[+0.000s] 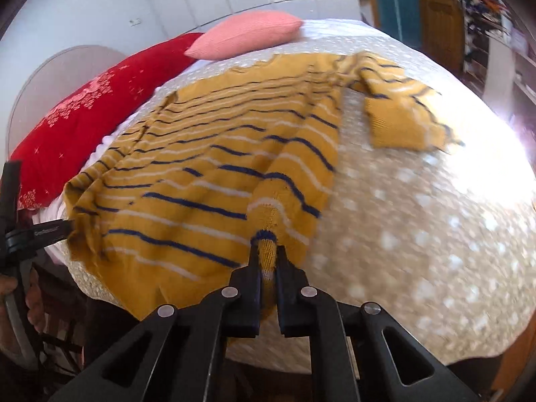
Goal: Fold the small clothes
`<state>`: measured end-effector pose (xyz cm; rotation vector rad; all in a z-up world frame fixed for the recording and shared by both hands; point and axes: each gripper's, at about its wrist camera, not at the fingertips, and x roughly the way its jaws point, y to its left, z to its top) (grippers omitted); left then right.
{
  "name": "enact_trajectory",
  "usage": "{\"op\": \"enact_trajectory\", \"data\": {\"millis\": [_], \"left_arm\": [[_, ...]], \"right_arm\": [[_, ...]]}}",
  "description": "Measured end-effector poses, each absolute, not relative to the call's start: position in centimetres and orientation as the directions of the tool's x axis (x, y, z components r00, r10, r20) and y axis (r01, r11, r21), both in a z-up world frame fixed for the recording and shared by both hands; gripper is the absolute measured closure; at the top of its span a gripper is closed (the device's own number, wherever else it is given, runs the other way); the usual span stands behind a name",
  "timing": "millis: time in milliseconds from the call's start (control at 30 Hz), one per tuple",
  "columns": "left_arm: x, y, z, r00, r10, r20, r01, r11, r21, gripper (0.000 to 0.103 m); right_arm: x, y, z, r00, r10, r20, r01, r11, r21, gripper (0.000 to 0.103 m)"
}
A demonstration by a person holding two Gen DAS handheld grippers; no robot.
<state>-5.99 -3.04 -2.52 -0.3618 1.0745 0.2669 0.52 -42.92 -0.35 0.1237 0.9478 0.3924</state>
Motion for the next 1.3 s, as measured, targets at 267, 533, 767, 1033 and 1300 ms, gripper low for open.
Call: {"op": "enact_trajectory", "data": {"millis": [267,533,767,1033,1300], "left_arm": [[-11.2,-1.1,-2.5,0.515,0.002,-0.857,-0.403,0.883,-0.24,0.073],[-13.0,-2.5,0.1,0.6,0.025,-0.799,-0.352,0.906,-0.237,0.04],[-10.5,-6.3,2.7,0.603,0.119,-0.789,-0.29,0.954,-0.077,0.032],[-5.7,-10.4,3.3,0.582,0.181,-0.793,-0.197,0.977,0.078,0.028],[-2.0,-13.4,1.5,0.533,0.211,-0.819,-0.155,0.976,0.151,0.023]], "right_arm": [[-0.9,-48.4,-2.4,0.477,0.399,-0.783,-0.135,0.914,0.383,0.094],[0.3,-52.0,-0.4,0.586,0.368,-0.722,-0.076,0.912,0.403,0.071],[2.3,-50.6,0.4,0.601,0.401,-0.692,-0.101,0.896,0.433,0.057],[3.6,-46.8,1.5,0.641,0.381,-0.667,-0.186,0.92,0.346,0.038],[4.5,-48.5,1.0,0.663,0.364,-0.654,-0.158,0.922,0.354,0.032]]}}
